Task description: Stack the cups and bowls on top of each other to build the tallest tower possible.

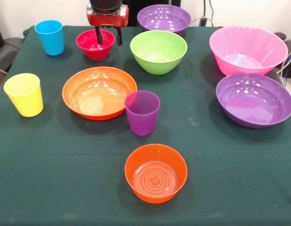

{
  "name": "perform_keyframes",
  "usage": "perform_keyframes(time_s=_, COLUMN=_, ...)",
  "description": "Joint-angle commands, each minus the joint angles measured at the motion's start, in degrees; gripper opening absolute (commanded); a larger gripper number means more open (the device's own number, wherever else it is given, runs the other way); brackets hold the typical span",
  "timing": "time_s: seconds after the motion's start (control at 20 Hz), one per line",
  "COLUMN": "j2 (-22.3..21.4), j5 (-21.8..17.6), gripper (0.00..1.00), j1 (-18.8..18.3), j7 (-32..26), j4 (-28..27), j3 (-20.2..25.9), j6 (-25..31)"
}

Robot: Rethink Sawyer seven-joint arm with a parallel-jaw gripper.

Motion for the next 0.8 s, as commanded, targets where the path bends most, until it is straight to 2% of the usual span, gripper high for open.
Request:
perform_keyframes(time_s=0.05, j2=4.0, j5=-0.5, gripper=1.0, j1=2.1, j7=-0.7, j4=-4.6, j3=4.4, j6=2.1)
perform_keyframes(time_s=0.8, j2=4.6, j5=-1.1, gripper=1.0, j1=2.2, j7=-0.5, j4=-4.5, j3=4.1, j6=0.9)
